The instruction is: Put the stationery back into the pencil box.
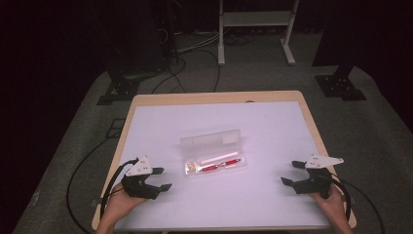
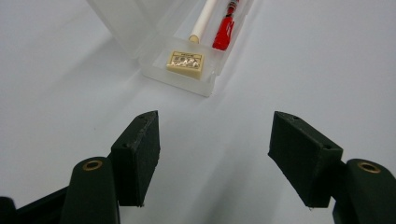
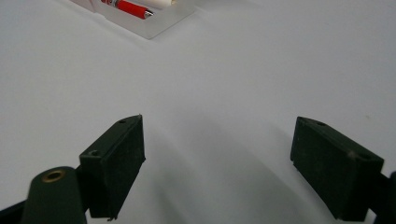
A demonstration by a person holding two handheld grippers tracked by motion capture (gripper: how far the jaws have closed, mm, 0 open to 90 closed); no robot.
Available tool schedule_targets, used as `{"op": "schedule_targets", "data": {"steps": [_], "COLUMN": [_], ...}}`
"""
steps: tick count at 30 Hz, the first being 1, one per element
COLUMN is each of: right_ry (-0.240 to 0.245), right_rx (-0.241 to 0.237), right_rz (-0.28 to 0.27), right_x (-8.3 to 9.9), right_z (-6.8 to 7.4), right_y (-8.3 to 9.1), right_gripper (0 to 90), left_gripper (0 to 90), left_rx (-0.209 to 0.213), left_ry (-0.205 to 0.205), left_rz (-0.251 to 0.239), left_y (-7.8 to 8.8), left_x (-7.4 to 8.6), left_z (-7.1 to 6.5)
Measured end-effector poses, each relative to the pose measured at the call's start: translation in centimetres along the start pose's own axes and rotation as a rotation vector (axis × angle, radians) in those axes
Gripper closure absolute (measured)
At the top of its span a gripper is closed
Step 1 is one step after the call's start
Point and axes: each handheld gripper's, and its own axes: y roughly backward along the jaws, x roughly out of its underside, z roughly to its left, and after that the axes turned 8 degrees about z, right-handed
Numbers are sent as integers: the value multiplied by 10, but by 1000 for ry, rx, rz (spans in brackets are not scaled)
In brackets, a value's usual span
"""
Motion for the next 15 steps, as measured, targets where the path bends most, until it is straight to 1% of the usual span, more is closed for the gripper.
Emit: {"op": "schedule_targets", "data": {"steps": [15], "right_ry": [1], "right_rx": [2], "right_rz": [0], "right_x": [0], "right_z": [0], "right_y": [0], "right_gripper": [167], "left_gripper": [317], "left_rx": [-15], "left_ry": [28], "left_rz": [-18], "left_y": [5], "left_x": [11], "left_z": [0]}}
